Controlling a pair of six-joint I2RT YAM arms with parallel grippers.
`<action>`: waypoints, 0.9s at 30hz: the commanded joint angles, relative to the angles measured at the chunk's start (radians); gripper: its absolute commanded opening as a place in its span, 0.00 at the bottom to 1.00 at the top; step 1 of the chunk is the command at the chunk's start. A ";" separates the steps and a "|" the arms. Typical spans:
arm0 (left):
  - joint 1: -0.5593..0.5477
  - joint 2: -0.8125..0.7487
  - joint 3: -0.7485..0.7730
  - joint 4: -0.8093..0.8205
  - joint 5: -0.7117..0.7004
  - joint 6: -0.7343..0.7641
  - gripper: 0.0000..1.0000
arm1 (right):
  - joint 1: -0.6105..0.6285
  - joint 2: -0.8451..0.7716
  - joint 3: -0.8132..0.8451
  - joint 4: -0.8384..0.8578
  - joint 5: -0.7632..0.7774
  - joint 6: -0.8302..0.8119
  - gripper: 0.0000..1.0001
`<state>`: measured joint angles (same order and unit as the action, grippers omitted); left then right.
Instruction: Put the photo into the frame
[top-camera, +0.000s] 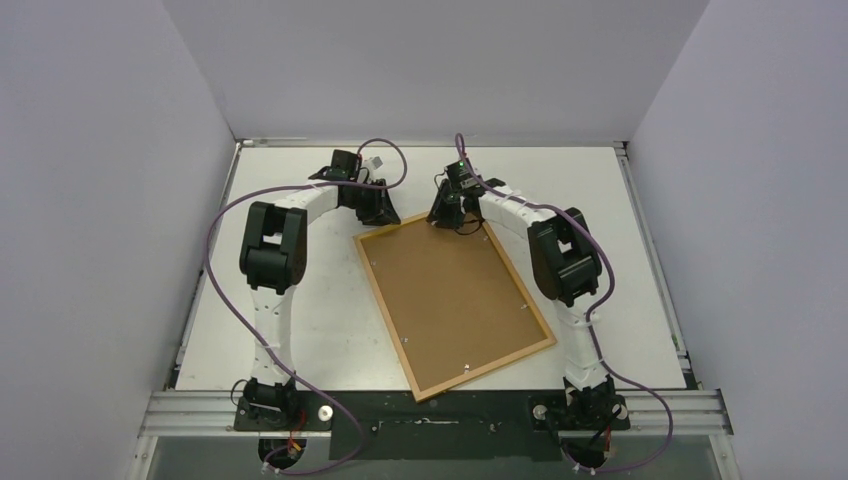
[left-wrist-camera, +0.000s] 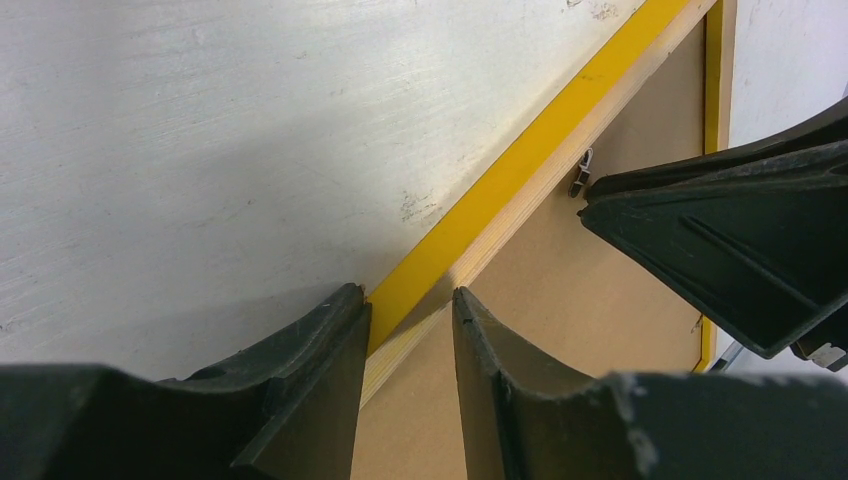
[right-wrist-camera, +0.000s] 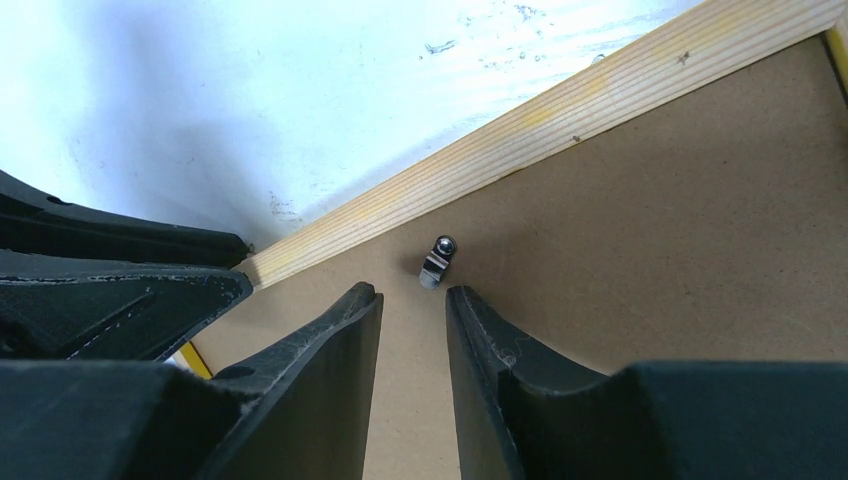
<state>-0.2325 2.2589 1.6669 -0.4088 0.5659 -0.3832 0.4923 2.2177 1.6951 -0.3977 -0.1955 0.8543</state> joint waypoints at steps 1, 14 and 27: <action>0.007 -0.018 0.001 -0.018 0.027 0.000 0.35 | 0.005 0.007 0.032 -0.002 0.040 -0.003 0.32; 0.005 -0.012 -0.004 -0.019 0.044 0.000 0.34 | -0.006 0.045 0.027 0.058 -0.029 0.037 0.32; 0.002 -0.001 0.007 -0.029 0.052 0.001 0.34 | -0.004 0.059 0.018 0.090 0.035 -0.001 0.32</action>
<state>-0.2321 2.2593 1.6665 -0.4095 0.5735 -0.3836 0.4900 2.2421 1.7039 -0.3325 -0.2211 0.8814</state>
